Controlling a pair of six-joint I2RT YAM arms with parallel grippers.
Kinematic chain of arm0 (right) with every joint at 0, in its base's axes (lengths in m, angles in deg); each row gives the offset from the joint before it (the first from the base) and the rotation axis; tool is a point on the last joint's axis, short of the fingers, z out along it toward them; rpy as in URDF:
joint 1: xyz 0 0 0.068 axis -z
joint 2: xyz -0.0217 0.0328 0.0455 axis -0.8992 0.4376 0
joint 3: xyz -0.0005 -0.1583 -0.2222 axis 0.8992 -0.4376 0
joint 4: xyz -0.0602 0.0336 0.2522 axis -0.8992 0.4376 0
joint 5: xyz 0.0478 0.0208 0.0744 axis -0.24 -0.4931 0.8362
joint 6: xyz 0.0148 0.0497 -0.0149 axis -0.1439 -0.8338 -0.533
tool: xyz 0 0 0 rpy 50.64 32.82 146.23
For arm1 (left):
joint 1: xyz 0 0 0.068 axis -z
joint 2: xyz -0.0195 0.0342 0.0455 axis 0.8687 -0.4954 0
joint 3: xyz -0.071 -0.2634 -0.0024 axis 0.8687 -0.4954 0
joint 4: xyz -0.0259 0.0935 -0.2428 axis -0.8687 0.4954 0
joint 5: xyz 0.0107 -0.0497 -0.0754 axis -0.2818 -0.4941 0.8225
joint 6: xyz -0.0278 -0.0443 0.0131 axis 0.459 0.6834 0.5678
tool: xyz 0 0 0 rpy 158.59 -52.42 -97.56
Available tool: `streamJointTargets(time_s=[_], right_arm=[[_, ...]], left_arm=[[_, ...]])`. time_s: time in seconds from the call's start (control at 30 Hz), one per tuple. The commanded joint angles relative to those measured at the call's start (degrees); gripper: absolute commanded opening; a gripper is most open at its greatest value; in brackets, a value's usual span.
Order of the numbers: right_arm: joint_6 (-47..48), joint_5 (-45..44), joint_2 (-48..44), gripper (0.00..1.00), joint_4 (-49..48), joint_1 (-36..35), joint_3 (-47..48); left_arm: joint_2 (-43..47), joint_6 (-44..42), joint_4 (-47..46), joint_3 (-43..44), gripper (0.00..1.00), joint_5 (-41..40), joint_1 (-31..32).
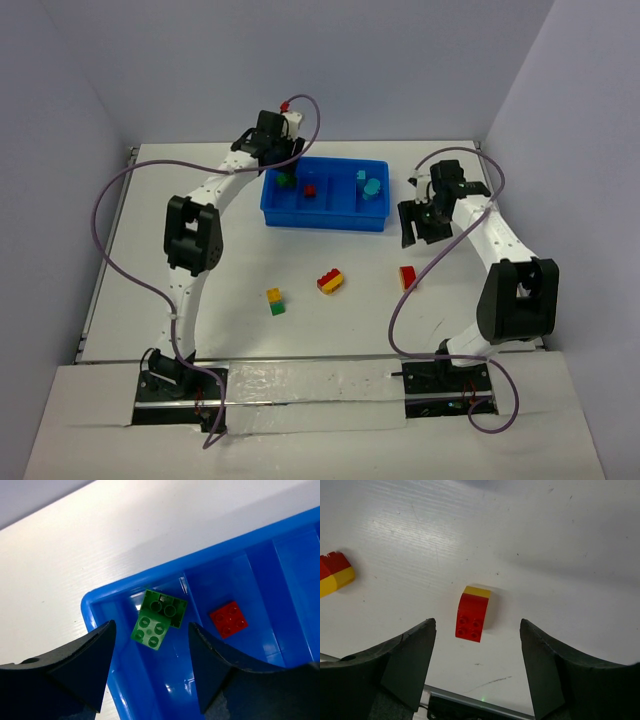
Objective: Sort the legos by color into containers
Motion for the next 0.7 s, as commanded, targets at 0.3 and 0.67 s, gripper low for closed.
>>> streamJointTargets(time_s=[0.3,0.67], right_arm=[[-0.2,-4.8,0.3,0.73,0.1,-4.8,-4.6],[-0.7,-5.5,4.1,0.70,0.6,-5.2,-6.6]], left_arm=[[17.4,1.0,-1.6,-7.2,0.70,2.9,1.2],[29.6,5.1,-3.5,-22.5,0.70,5.0,1.6]])
